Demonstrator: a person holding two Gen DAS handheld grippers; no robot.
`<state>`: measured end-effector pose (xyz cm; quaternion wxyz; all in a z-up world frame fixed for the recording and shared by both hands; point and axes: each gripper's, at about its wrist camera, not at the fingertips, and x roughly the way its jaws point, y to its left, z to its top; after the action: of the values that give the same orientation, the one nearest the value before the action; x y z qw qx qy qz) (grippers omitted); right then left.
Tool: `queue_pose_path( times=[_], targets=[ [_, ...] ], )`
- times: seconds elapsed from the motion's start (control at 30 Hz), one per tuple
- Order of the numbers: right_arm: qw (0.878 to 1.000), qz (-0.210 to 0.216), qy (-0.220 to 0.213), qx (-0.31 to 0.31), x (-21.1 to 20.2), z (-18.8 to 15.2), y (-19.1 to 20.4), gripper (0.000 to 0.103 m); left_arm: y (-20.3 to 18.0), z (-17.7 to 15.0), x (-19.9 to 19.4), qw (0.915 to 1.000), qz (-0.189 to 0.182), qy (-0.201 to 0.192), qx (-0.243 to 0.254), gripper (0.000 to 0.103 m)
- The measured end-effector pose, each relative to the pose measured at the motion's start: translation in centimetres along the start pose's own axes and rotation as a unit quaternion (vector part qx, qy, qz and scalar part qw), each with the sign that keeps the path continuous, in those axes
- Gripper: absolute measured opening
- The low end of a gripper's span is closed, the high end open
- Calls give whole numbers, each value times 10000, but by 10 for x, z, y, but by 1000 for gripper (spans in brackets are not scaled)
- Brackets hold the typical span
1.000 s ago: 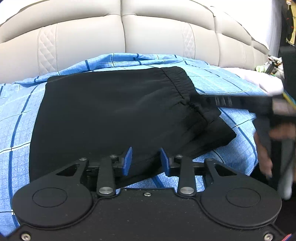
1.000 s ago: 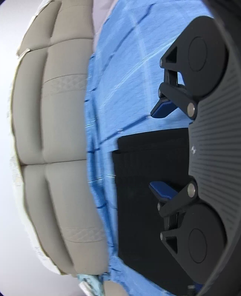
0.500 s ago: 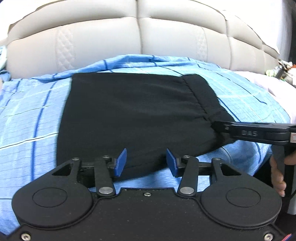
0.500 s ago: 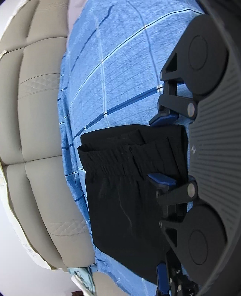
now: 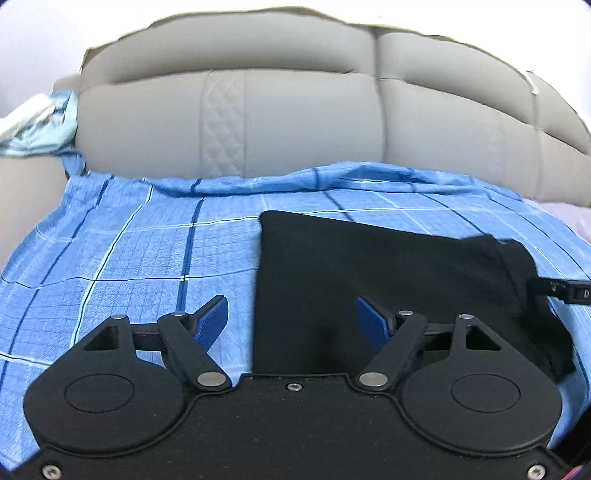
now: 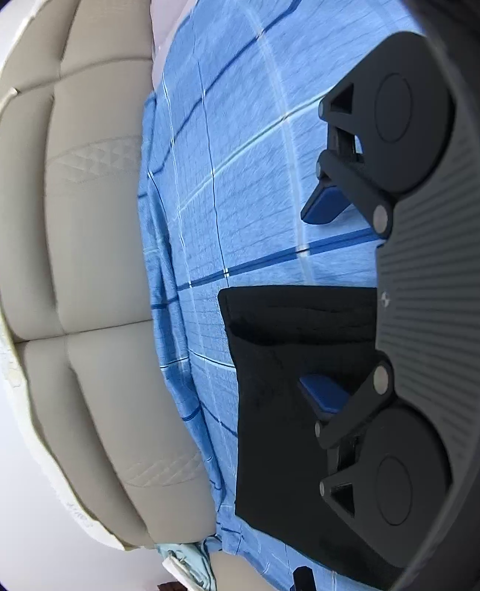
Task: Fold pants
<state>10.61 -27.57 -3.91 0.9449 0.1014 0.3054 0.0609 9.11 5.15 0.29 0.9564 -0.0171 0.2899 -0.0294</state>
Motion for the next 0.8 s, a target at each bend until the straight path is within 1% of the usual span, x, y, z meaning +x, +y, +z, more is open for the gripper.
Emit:
queue_pose_path(
  times=[0.17,0.23,0.3,0.43,0.53,0.6,0.67,0.77,0.8],
  targets=[
    [9995,197,167,-187,36,11,10,101,15,14,38,9993,29,134,-343,79],
    [9993,250,132,-255,43,14,13,102,20,18,54,9987,6,218,-454,79],
    [9984,442,162,-298,49,18,15,98,22,20,67,9982,-27,313,-515,79],
    [9970,668,154,-366,55,21,19,85,19,22,87,9973,-123,455,-560,79],
    [9968,696,146,-369,58,22,21,83,19,23,97,9969,-178,513,-570,80],
    [9968,714,124,-340,57,23,20,79,19,23,103,9964,-213,557,-608,81],
    [9967,752,103,-283,57,23,20,71,19,24,108,9957,-263,580,-671,83],
    [9963,836,86,-204,56,23,20,63,19,25,112,9954,-323,565,-704,85],
    [9961,856,83,-186,56,23,19,62,20,26,113,9952,-349,570,-713,85]
  ],
)
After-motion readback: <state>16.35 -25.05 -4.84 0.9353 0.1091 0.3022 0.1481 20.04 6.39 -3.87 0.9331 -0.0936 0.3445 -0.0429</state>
